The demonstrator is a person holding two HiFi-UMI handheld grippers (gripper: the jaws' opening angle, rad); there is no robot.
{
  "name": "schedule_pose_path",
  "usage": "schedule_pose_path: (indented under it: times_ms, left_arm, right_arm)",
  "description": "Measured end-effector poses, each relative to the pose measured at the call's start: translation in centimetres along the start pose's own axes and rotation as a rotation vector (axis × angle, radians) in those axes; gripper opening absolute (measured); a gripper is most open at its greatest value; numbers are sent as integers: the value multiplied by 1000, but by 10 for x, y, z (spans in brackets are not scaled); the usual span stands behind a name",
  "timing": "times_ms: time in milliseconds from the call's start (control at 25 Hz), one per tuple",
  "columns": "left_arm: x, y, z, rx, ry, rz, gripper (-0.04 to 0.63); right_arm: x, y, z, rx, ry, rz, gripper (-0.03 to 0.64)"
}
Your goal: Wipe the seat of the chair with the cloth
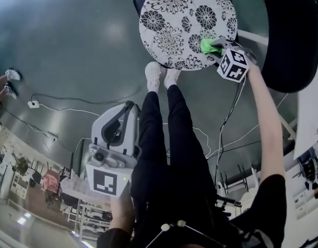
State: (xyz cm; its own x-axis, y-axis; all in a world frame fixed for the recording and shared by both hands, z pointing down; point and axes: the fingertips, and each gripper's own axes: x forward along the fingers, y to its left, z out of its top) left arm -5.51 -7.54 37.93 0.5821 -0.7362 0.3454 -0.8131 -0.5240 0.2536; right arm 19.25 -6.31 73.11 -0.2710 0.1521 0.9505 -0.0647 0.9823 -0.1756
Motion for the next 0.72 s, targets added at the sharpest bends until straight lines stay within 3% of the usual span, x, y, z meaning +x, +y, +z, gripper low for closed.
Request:
schedule_pose_path:
  times_ms: [160, 240, 320, 480, 720]
  left_arm:
    - [-1, -1, 2, 6, -4, -3, 5]
    - [-3, -1, 6, 17, -5, -4, 5]
    - [-5, 1, 13, 38, -9, -1, 5]
    - [-9, 4, 40, 90, -35, 3, 5]
    - [-21, -15, 114, 170, -106, -50, 5]
  right_arm:
    - [3, 41, 6, -63, 32, 138, 84]
    - [-5, 50, 15, -30, 11, 133, 84]
    - [-23, 44, 35, 75, -73, 29, 84]
    - [-101, 27, 93, 316, -341, -266, 84]
    - [-288, 27, 172, 587, -736, -668, 84]
